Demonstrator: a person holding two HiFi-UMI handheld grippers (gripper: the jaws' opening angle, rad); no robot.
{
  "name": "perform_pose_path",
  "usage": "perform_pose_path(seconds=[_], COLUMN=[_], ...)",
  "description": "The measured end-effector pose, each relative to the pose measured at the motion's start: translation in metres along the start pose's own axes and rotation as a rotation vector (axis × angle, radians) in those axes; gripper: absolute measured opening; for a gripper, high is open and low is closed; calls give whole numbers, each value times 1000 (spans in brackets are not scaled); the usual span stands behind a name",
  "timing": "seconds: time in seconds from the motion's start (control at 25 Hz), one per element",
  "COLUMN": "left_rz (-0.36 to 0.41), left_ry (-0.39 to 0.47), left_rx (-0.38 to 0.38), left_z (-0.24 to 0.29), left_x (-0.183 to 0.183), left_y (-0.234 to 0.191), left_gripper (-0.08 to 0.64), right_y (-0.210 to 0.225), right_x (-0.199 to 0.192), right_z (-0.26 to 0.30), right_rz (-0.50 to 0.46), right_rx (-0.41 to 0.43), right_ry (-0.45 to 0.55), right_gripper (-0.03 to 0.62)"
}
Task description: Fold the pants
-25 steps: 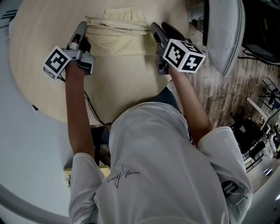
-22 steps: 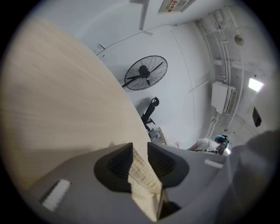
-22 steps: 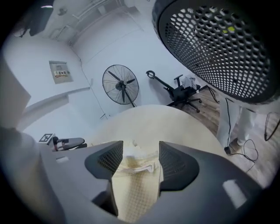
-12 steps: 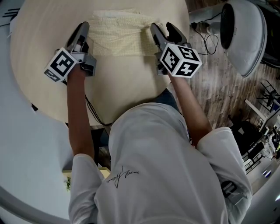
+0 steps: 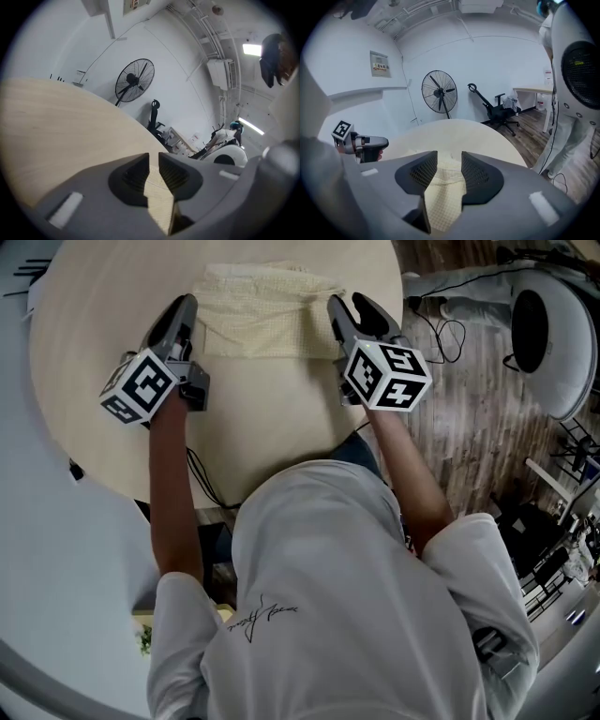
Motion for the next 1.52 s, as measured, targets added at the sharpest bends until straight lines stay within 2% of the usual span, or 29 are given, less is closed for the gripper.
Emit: perform_pose_path(seconds=[0.4, 0.56, 0.96, 1.32, 1.52], left_rz=[111, 143, 219, 263, 241], left_ry=[35, 43, 73, 101, 109], left_rx=[37, 48, 50, 77, 57], left_z=[-34, -46, -76, -105, -120], left_x=[3, 1, -2, -7, -10], left_y=[20, 20, 44, 63, 72], left_gripper=[103, 101, 74, 57, 57], right_y=[-15, -21, -34, -44, -55], right_x=[10, 11, 18, 21, 23], right_z=[-23, -28, -57, -84, -97], right_rz=[-13, -27, -48, -82, -107], right_rx=[43, 61, 99, 115, 124], right_ry=[33, 38, 55, 69, 81], right_gripper=[122, 73, 51, 37, 29])
Point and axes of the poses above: the fingertips, and each gripper's own axes: z forward along the fingers, y to its right, x out of its top, the point moved 7 cm from there along -z, backward along the fingers, and after that the axes turned 3 degrees about -z, right-handed, at the moved point
